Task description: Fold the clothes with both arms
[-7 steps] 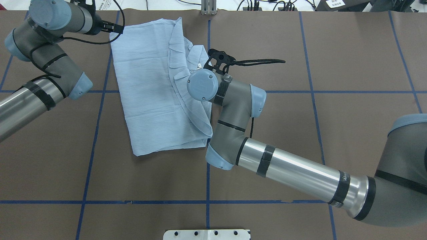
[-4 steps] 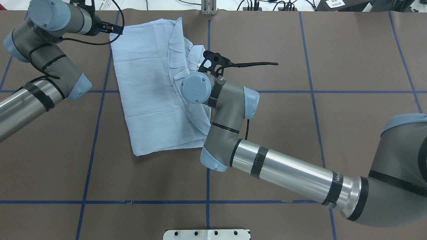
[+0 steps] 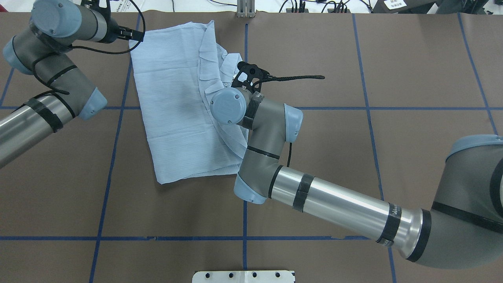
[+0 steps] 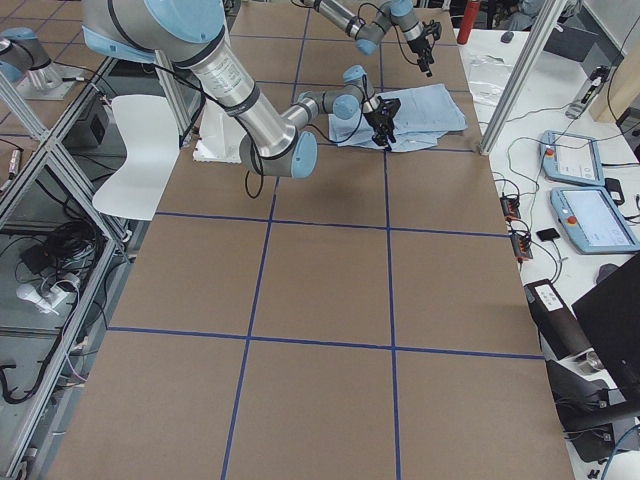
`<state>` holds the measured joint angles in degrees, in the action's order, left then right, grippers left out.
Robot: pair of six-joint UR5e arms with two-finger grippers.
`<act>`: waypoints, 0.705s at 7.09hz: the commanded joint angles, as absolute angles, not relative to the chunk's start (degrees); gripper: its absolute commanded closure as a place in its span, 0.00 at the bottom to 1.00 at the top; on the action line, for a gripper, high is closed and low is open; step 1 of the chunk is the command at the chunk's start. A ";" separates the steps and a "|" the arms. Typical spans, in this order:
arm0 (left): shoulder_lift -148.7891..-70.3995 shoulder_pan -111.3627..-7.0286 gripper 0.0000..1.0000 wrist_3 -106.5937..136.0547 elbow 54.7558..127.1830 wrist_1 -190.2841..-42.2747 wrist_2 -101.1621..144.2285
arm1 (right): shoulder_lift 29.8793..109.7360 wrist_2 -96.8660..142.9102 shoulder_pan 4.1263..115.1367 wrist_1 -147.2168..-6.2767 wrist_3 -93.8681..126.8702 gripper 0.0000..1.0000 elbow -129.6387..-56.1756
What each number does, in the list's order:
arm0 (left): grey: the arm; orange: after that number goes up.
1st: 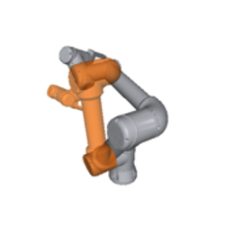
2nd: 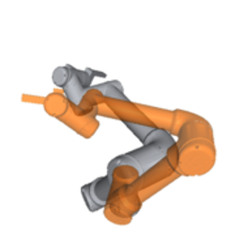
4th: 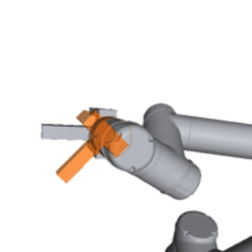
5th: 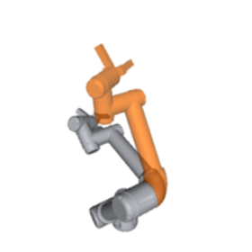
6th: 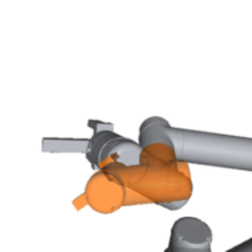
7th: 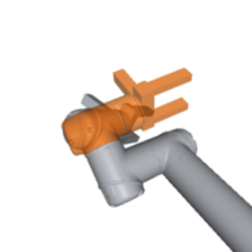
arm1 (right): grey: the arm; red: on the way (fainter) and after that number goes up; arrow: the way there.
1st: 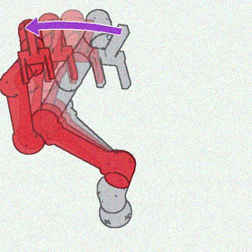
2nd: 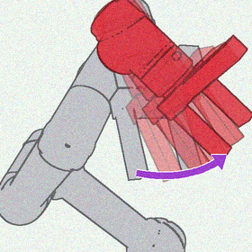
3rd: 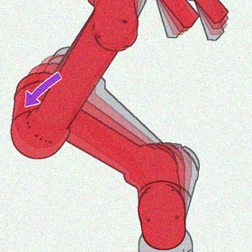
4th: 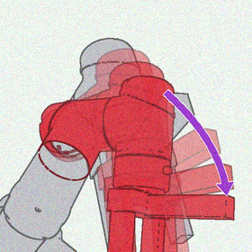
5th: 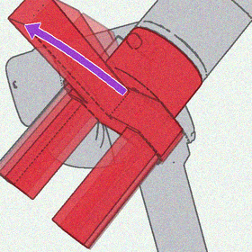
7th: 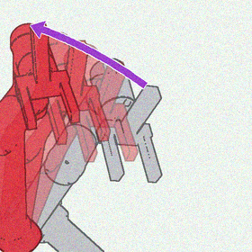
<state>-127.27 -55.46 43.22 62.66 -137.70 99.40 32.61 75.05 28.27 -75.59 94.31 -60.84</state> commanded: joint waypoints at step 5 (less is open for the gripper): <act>-126.83 -55.37 0.00 43.15 63.11 -137.72 99.40 | 31.82 74.44 28.21 -75.50 94.31 0.80 -59.51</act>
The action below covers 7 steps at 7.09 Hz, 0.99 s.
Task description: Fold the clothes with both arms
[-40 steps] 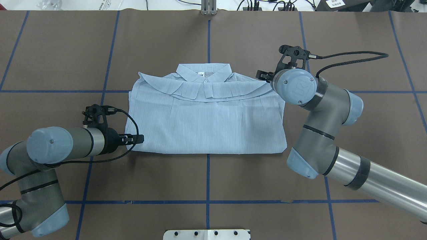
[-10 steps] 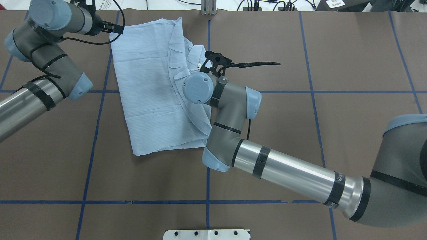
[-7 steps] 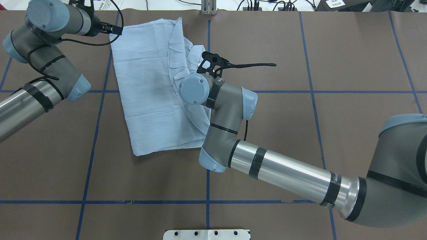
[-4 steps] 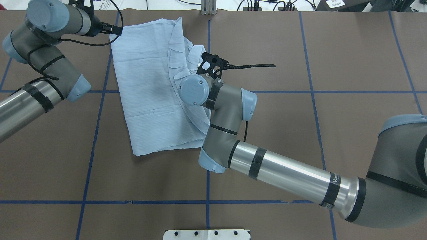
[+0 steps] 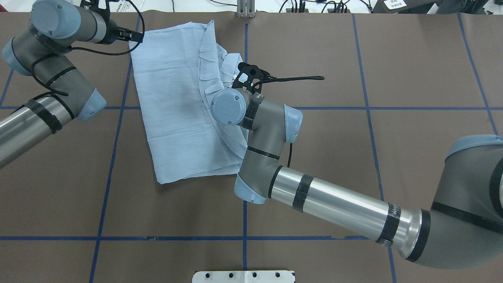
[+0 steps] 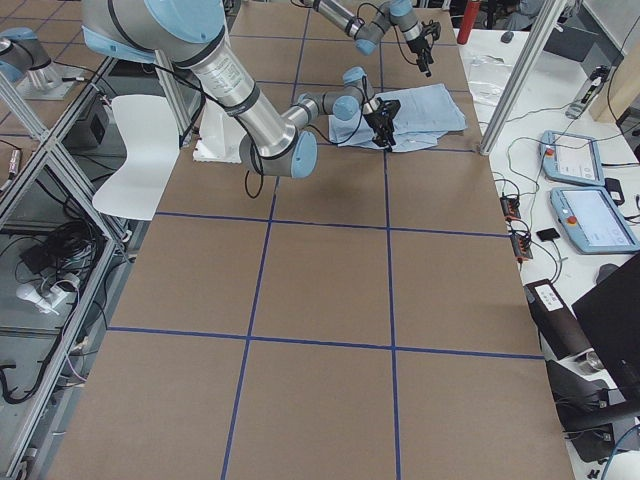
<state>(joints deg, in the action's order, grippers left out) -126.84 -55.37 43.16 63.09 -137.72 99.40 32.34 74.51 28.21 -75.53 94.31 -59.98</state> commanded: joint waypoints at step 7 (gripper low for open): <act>-126.65 -54.76 0.00 43.24 63.90 -137.72 99.40 | 39.41 74.71 26.64 -76.20 94.48 1.00 -73.50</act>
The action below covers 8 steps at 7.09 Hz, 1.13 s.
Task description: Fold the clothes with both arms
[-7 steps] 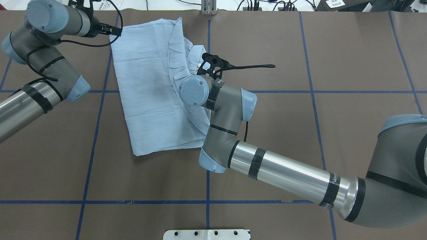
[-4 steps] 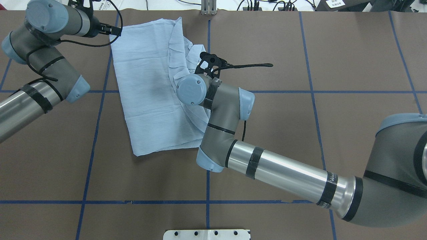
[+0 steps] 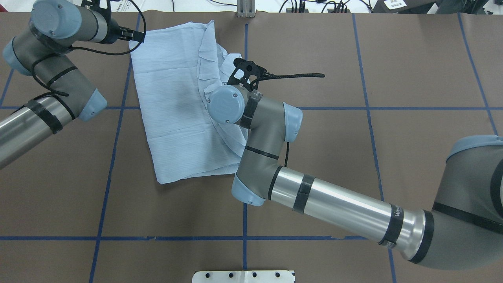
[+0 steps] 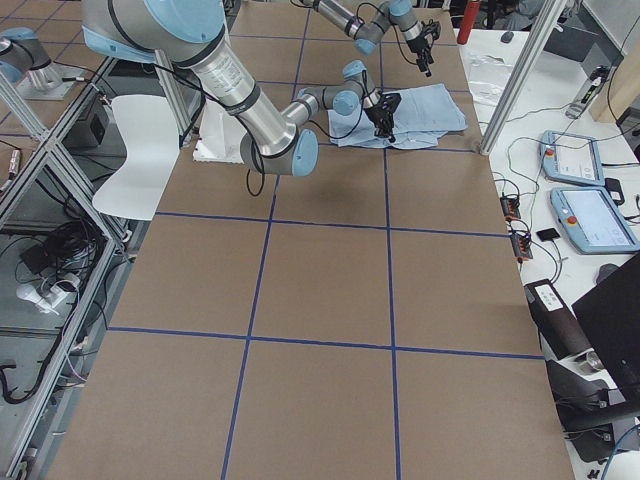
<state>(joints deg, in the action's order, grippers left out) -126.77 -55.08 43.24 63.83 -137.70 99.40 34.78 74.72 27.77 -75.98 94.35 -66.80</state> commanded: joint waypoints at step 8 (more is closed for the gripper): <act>-126.04 -54.41 0.00 43.33 64.95 -137.72 99.40 | 54.95 73.65 24.42 -76.46 91.95 0.00 -92.64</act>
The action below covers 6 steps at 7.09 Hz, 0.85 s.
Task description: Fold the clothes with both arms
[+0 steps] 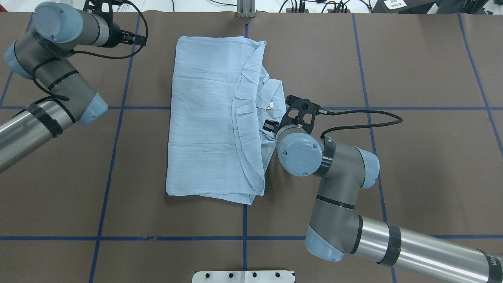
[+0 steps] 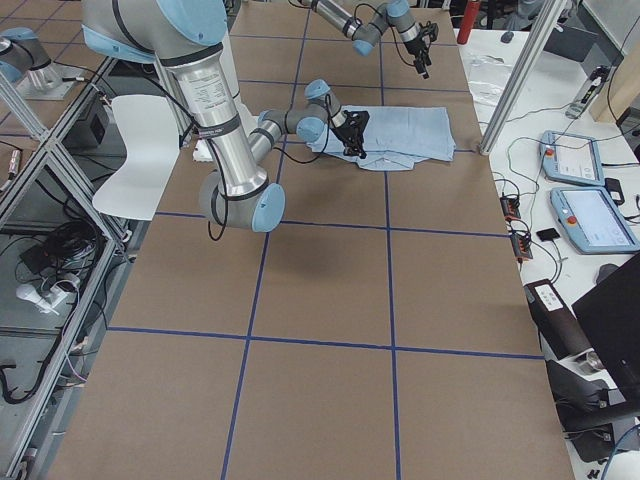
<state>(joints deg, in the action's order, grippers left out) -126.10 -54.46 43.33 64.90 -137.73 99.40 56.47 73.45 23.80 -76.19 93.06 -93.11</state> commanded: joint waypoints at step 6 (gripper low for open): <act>-125.25 -54.49 0.00 42.36 65.13 -137.81 104.85 | 28.48 76.89 26.89 -87.80 76.26 0.00 -63.12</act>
